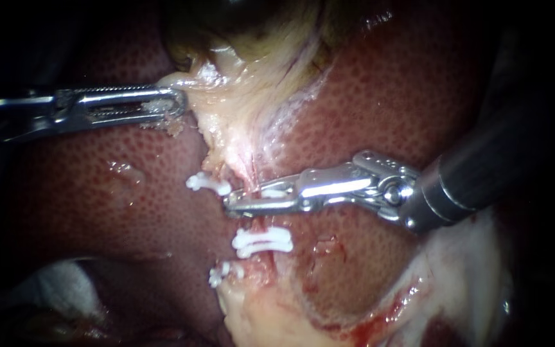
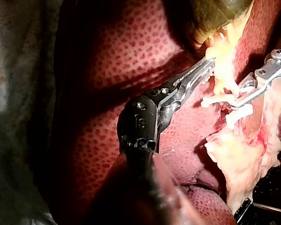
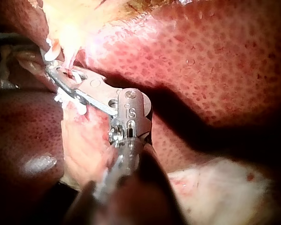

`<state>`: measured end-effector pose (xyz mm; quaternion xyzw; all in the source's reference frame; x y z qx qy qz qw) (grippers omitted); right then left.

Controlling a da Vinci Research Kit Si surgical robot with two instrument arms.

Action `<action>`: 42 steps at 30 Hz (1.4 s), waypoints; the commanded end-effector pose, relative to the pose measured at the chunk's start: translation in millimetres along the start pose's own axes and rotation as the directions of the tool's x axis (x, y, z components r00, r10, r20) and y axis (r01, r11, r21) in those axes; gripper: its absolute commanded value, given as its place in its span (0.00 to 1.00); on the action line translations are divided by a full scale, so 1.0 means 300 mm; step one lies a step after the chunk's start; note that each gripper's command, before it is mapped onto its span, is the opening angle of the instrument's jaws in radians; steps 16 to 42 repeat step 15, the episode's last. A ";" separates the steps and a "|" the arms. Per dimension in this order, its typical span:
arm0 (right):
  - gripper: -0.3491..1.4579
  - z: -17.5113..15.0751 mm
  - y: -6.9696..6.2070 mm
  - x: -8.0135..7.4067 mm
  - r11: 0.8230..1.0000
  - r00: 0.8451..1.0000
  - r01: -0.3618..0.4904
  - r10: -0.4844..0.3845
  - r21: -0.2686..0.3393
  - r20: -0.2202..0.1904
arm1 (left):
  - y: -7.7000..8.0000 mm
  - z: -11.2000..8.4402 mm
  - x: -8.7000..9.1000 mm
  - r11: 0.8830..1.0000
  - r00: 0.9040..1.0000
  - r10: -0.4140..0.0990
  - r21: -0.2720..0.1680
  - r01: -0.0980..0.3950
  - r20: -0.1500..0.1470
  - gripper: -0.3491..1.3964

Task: Clipping third clip right tube

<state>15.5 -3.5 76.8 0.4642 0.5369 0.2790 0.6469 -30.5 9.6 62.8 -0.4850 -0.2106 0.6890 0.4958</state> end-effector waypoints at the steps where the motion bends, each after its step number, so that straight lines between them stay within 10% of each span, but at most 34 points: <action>1: 0.00 0.000 -0.0002 -0.0002 1.000 1.000 -0.003 0.003 -0.003 0.005 | 0.0000 0.0000 0.0000 1.000 1.000 0.000 0.001 0.000 0.000 0.00; 42: 0.00 0.001 -0.0001 -0.0029 1.000 1.000 -0.004 0.004 -0.008 0.018 | 0.0000 0.0000 0.0000 1.000 1.000 0.000 0.001 0.000 0.000 0.00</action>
